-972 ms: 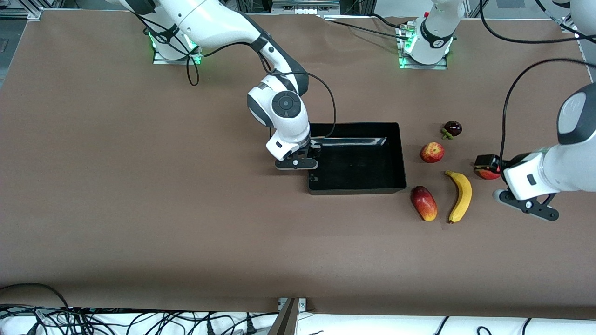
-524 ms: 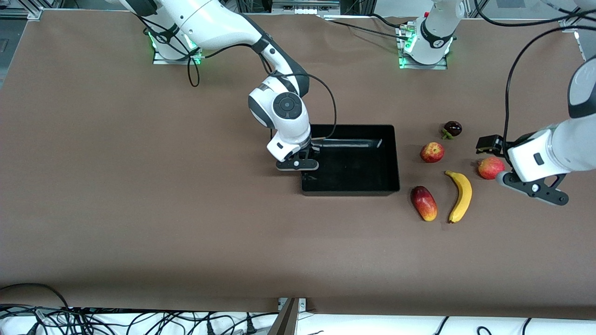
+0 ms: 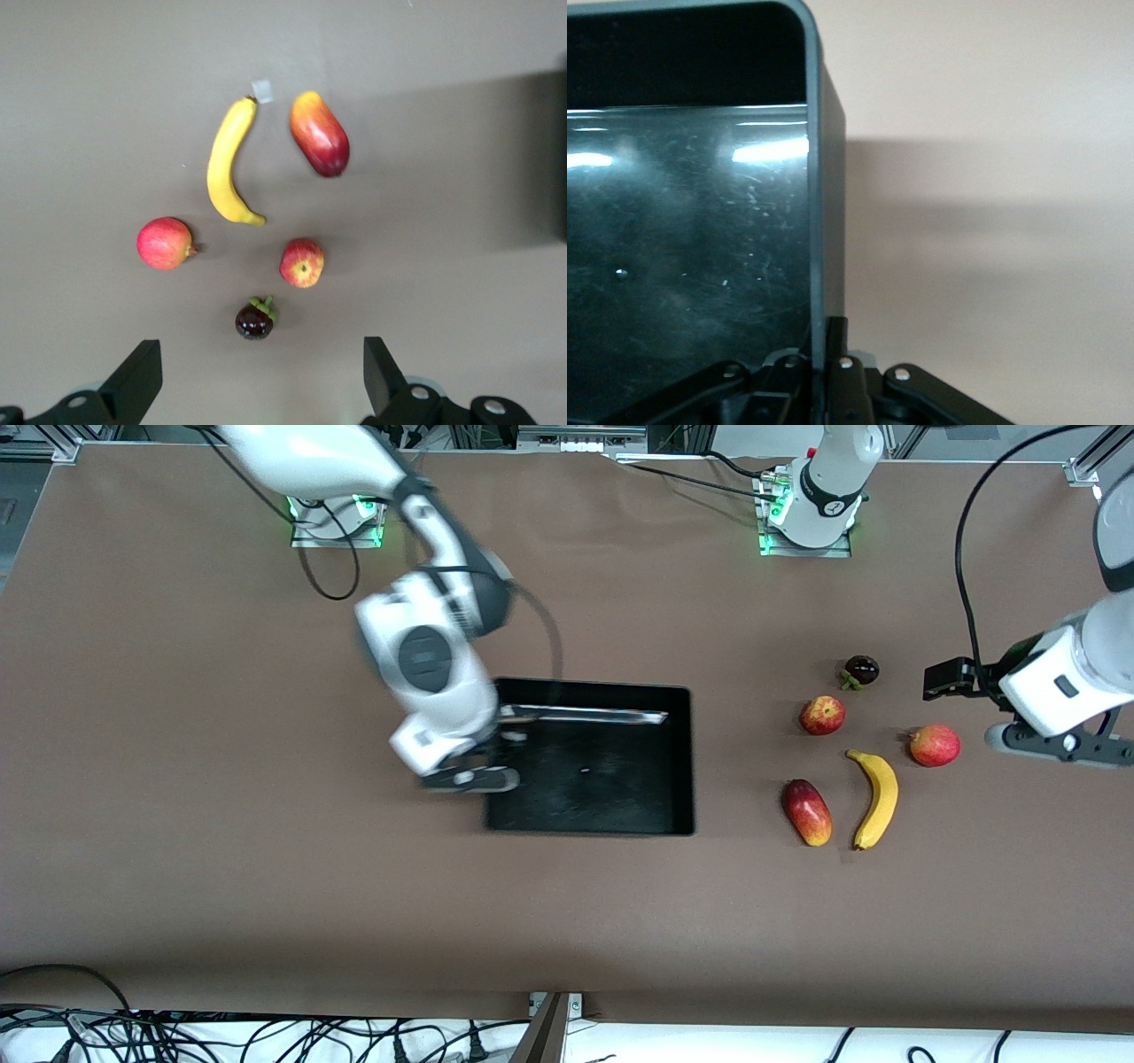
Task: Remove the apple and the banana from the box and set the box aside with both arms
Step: 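Drag the tray with the right gripper away from the fruits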
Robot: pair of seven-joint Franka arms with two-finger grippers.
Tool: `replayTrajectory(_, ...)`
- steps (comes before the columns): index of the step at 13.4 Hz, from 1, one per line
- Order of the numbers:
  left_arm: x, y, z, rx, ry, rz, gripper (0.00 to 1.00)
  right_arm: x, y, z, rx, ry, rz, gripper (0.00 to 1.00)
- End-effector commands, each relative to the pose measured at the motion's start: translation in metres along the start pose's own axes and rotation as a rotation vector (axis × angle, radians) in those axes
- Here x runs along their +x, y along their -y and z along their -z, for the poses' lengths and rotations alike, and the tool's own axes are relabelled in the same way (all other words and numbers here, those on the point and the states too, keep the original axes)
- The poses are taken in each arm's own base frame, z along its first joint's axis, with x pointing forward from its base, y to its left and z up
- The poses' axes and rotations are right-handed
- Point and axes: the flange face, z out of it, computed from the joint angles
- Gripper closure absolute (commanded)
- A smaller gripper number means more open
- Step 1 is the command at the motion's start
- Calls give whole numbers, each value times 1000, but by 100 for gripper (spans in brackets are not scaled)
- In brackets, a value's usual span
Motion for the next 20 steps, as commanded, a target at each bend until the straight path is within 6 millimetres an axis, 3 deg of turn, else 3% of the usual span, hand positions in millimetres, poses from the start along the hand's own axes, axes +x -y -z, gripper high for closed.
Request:
replayTrajectory(1, -37, -7, -7, -9, -107, 75, 0, 19, -91, 24, 13, 68, 86, 100)
replayTrajectory(4, -44, -10, 0, -10, -137, 141, 0, 25, -183, 20, -19, 71, 121, 100)
replayTrajectory(6, -55, -9, 2, -14, -141, 141, 0, 15, -230, 10, -28, 77, 110, 100)
replayTrajectory(8, -63, -7, -1, -15, -141, 144, 0, -3, -277, -2, -37, 40, 112, 100)
replayTrajectory(11, -59, -1, -3, -14, -130, 105, 0, -27, -327, -20, -30, 34, 46, 100)
replayTrajectory(15, -59, -6, -3, -14, -120, 103, 0, -59, -381, -56, 34, 36, -44, 100)
replayTrajectory(18, -61, -6, -2, -12, -114, 97, 0, -96, -390, -96, 7, -27, -63, 100)
replayTrajectory(20, -62, -8, 4, -9, -112, 88, 0, -101, -391, -102, 6, -24, -64, 100)
